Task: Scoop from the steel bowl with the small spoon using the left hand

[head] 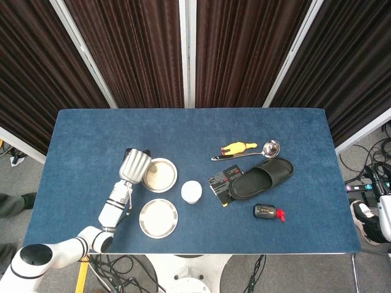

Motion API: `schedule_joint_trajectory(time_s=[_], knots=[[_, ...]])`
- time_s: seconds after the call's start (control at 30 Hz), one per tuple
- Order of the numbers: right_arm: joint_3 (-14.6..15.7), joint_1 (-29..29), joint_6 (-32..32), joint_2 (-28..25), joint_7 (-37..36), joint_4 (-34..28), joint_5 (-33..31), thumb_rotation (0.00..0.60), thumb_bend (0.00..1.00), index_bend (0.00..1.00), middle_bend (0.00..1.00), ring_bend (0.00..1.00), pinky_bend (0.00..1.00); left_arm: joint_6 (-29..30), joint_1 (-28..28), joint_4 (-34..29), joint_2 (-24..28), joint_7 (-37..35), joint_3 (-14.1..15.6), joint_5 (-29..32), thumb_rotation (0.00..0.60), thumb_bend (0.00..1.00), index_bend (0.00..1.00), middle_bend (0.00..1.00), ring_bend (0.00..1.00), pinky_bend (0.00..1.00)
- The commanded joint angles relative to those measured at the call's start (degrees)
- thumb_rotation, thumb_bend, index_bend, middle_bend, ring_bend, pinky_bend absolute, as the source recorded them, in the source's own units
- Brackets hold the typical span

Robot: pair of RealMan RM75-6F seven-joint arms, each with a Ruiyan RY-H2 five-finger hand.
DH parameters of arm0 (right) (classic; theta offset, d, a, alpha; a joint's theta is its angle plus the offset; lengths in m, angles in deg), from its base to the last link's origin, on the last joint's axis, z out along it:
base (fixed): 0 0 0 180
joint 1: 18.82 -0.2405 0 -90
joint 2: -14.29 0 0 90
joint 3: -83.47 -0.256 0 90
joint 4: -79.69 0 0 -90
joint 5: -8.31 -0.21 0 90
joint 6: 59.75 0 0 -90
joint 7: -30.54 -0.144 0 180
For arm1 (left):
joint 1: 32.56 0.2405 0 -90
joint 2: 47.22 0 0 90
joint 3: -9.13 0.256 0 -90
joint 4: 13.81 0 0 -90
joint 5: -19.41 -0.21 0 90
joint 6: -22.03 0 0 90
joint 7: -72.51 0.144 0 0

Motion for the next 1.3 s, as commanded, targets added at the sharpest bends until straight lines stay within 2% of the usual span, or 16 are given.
schedule_joint_trajectory(time_s=[0.03,0.27,0.5,0.7,1.1,1.3], knots=[[-0.01,-0.03,-0.07,0.07,-0.06,0.00,-0.02,0.600,0.17,0.05,0.23,0.00,0.07,0.69,0.04,2.30,-1.15,-0.78,0.56,-1.36,0.600,0.49,0.60,0.97,0.92,1.00],[0.05,-0.04,-0.57,0.35,-0.26,0.17,-0.51,0.600,0.17,0.05,0.24,0.00,0.07,1.53,0.91,4.54,-3.30,-1.24,2.15,-3.95,0.600,0.49,0.60,0.97,0.92,1.00],[0.14,0.09,-0.73,0.64,-0.56,0.50,-0.78,0.600,0.17,0.05,0.24,0.00,0.07,0.91,1.78,4.75,-4.52,-2.12,2.09,-4.44,0.600,0.49,0.60,0.97,0.92,1.00],[0.19,0.22,-0.68,0.70,-0.81,0.68,-0.77,0.600,0.17,0.05,0.24,0.00,0.07,-0.73,2.38,1.40,-3.50,-7.71,-0.70,-2.37,0.600,0.49,0.60,0.98,0.92,1.00],[0.05,0.24,-0.45,0.39,0.16,-0.24,-0.69,0.600,0.17,0.05,0.24,0.00,0.07,-5.42,3.98,-6.19,1.71,-19.40,-5.48,3.18,0.600,0.49,0.60,0.97,0.92,1.00],[-0.09,0.05,-0.73,0.31,0.59,-0.69,-0.87,0.600,0.17,0.05,0.24,0.00,0.07,-8.69,4.55,-8.74,4.42,-23.56,-6.87,6.24,0.600,0.49,0.60,0.97,0.91,1.00]])
